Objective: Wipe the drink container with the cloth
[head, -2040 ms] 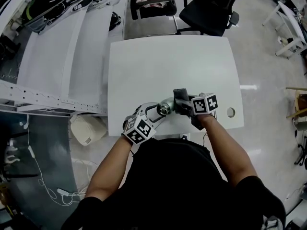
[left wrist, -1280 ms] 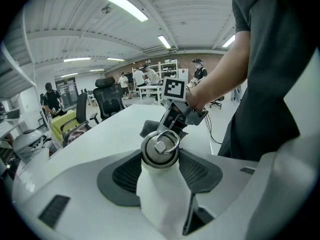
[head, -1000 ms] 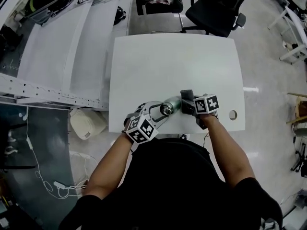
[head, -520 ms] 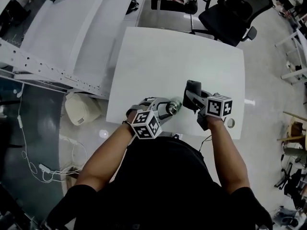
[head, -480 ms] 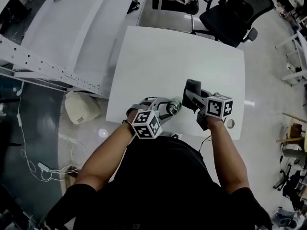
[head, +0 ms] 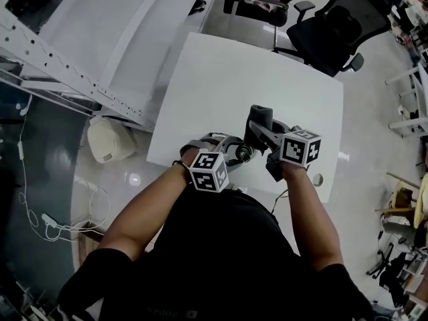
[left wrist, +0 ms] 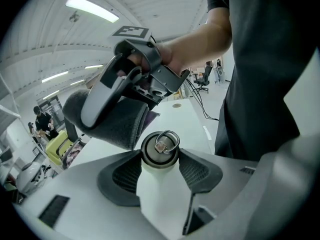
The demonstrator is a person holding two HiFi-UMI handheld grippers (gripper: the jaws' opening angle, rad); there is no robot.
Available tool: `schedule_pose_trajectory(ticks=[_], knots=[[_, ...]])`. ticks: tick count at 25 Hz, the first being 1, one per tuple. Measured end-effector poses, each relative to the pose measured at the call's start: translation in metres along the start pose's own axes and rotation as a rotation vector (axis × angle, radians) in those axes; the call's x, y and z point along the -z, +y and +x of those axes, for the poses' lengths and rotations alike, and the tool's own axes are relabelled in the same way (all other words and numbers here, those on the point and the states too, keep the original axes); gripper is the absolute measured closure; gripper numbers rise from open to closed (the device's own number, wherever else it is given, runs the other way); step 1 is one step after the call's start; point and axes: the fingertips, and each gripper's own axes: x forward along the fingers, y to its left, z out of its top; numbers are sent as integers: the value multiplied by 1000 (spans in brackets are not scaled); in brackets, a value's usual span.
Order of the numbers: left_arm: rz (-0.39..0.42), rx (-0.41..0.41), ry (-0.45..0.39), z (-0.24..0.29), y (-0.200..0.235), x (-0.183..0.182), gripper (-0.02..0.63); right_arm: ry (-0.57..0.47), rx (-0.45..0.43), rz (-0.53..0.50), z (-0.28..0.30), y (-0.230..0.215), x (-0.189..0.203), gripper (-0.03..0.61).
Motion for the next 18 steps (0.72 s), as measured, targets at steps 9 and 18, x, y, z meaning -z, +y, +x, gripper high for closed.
schedule_pose_trajectory(ticks=[9,18], knots=[[27,6,2,1,-2,-3,371,52,2,3,21,-4,11,466],[62,19,6,4,-4,-6,371,175,34,-100,46,-21,26,466]])
